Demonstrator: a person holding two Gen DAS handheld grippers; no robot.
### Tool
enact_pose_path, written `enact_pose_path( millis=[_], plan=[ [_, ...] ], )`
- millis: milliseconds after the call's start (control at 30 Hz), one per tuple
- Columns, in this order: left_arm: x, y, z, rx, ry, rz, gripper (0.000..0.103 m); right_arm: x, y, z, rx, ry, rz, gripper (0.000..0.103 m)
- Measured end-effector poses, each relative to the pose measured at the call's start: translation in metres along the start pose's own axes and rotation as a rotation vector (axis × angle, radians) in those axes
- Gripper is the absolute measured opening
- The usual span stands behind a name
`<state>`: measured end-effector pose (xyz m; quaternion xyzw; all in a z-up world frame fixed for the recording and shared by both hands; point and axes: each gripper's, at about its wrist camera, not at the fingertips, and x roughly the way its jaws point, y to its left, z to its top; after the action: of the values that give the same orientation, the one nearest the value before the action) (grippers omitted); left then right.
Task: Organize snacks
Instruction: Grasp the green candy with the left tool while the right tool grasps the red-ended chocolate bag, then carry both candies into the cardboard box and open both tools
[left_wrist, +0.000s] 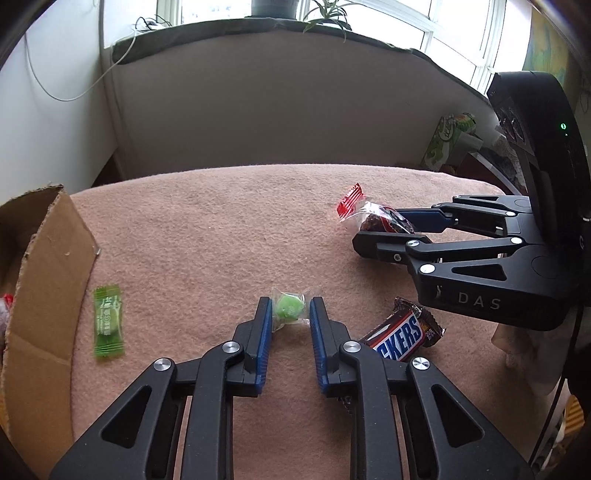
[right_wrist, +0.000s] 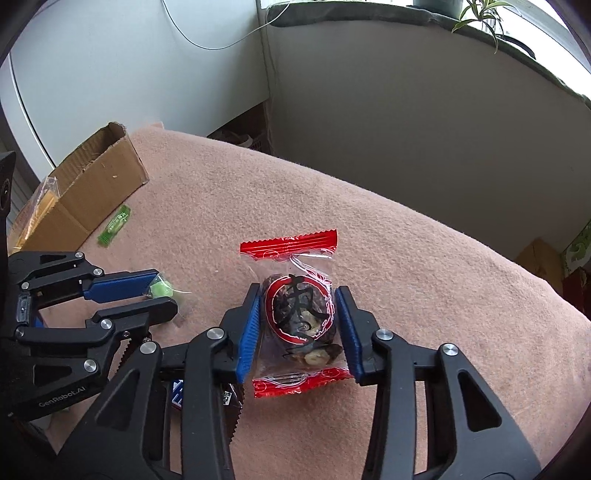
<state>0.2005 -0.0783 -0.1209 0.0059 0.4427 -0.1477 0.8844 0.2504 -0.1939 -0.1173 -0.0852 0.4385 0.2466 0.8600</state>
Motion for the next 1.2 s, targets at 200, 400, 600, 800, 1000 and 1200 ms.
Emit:
enact_pose_path(
  millis=[200,400,600,800,1000,1200],
  plan=[
    [-0.011,0.002,-0.003,-0.009,-0.019,-0.005,0.018,-0.016,-0.003,-0.005,0.016,-0.023,-0.016,0.040],
    [-0.036,0.006,-0.004,-0.011,-0.068,-0.001,0.018,-0.041,0.001,-0.003,0.019,-0.062,-0.023,0.040],
    [-0.069,0.018,-0.005,-0.012,-0.120,0.013,0.018,-0.068,0.021,0.005,-0.006,-0.107,-0.018,0.040],
    [-0.101,0.034,-0.006,-0.025,-0.169,0.046,0.018,-0.084,0.052,0.022,-0.052,-0.143,0.008,0.040],
    [-0.132,0.063,-0.008,-0.071,-0.222,0.083,0.018,-0.087,0.091,0.042,-0.103,-0.163,0.037,0.040],
    [-0.154,0.102,-0.009,-0.120,-0.253,0.146,0.018,-0.081,0.128,0.066,-0.128,-0.174,0.083,0.040]
  ],
)
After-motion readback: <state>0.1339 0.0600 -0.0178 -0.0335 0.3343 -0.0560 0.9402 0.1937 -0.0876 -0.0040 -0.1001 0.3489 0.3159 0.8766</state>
